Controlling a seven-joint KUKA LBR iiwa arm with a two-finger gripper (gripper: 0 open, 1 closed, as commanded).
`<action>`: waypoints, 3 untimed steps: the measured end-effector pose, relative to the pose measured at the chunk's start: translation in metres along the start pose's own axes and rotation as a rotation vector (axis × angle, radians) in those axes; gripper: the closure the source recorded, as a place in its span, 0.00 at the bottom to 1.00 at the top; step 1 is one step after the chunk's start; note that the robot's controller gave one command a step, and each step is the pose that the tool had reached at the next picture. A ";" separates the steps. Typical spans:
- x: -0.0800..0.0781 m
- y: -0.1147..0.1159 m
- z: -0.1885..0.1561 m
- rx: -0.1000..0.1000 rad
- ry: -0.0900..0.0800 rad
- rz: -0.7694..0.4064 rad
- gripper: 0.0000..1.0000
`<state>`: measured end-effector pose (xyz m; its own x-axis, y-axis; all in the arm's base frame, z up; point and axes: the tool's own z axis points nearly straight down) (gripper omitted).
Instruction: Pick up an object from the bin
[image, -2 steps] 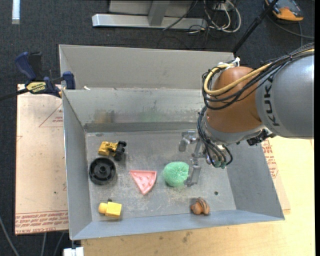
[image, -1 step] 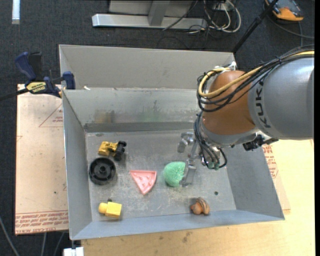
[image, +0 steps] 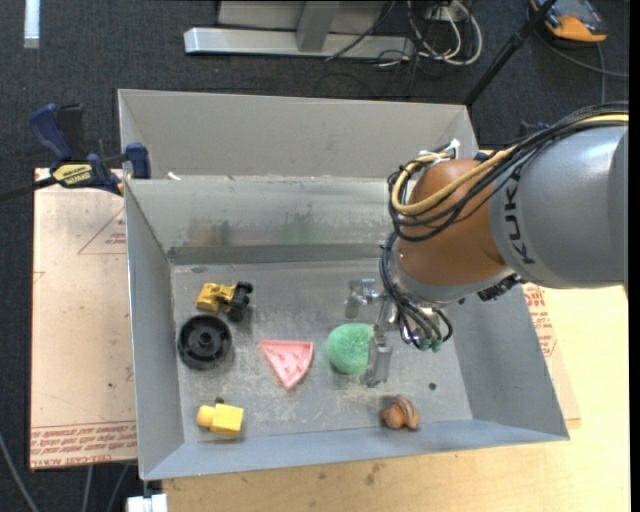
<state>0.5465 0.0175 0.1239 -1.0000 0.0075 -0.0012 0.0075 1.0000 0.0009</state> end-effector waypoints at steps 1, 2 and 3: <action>0.006 0.011 0.045 0.000 0.001 0.297 1.00; 0.006 0.011 0.045 0.000 0.001 0.297 1.00; 0.007 0.011 0.043 0.001 0.005 0.298 1.00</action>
Offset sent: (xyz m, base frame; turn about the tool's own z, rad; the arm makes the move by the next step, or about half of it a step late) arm 0.0000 0.0000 0.0000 0.0000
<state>0.5394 0.0282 0.0813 -0.9538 0.3005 0.0038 0.3005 0.9538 -0.0003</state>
